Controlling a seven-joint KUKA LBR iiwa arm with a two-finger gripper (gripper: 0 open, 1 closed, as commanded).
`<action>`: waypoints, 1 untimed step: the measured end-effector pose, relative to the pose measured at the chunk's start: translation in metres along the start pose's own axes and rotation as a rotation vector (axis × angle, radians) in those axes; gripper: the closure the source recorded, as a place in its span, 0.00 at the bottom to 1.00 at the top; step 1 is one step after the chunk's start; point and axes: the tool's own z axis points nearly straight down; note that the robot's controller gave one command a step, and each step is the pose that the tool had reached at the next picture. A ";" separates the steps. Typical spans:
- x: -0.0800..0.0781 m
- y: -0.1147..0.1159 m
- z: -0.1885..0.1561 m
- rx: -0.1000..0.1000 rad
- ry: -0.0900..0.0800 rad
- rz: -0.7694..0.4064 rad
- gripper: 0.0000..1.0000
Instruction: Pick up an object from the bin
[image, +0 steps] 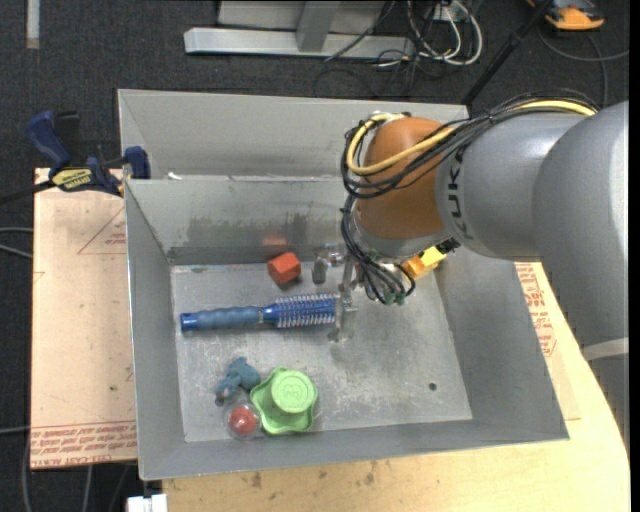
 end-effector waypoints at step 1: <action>0.007 -0.003 0.032 -0.001 0.005 0.037 0.00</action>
Offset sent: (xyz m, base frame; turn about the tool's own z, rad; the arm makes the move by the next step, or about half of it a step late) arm -0.0064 -0.0045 -0.0303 0.0389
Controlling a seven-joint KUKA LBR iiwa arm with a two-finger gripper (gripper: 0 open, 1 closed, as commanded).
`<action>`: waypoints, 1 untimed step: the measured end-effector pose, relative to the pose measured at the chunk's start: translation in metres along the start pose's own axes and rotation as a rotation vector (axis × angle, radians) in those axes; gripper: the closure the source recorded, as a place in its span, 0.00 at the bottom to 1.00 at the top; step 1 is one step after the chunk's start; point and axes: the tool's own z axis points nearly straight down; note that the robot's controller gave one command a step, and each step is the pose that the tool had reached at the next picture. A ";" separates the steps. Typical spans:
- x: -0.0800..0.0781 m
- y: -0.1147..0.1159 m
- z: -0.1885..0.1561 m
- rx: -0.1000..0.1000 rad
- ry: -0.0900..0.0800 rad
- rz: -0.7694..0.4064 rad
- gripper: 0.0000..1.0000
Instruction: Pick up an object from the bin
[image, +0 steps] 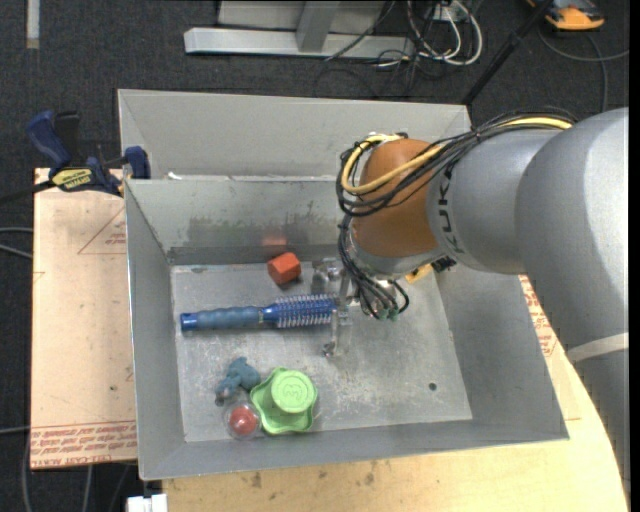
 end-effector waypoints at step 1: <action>-0.001 0.001 -0.001 -0.001 -0.002 -0.002 0.00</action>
Offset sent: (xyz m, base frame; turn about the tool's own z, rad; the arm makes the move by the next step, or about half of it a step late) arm 0.0000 0.0000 0.0000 0.0000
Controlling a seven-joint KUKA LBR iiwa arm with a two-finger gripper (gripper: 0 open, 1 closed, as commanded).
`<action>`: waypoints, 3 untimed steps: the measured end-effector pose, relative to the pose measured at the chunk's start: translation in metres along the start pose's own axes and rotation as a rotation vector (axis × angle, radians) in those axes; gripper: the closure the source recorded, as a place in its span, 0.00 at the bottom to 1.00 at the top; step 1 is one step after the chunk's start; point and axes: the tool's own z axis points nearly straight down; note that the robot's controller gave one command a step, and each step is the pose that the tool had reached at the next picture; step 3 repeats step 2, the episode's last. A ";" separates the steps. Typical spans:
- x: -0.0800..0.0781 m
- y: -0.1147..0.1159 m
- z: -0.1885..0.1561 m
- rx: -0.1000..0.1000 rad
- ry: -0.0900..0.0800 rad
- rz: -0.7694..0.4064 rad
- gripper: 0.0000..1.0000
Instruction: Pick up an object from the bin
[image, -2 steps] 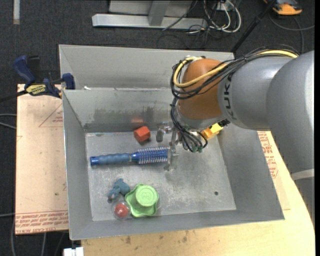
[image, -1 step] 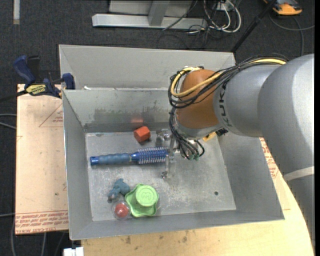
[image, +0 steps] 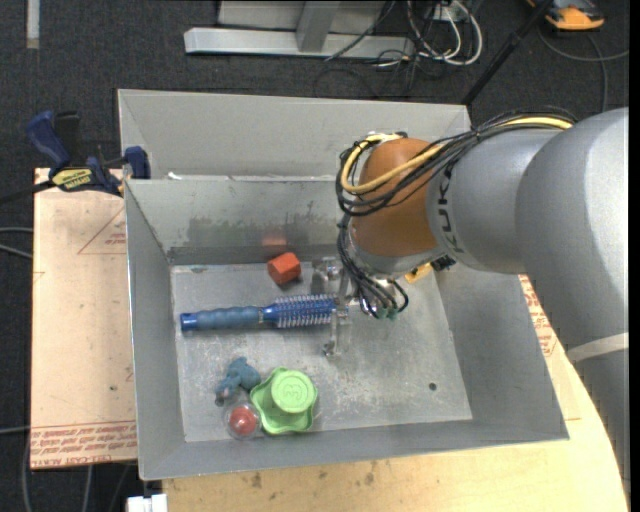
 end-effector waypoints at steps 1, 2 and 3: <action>0.000 0.000 0.000 0.000 0.000 -0.001 1.00; -0.002 0.001 -0.057 0.002 -0.007 -0.002 1.00; -0.002 0.001 -0.057 0.002 -0.007 -0.002 1.00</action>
Offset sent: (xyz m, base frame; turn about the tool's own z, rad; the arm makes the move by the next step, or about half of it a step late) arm 0.0000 0.0000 0.0000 0.0000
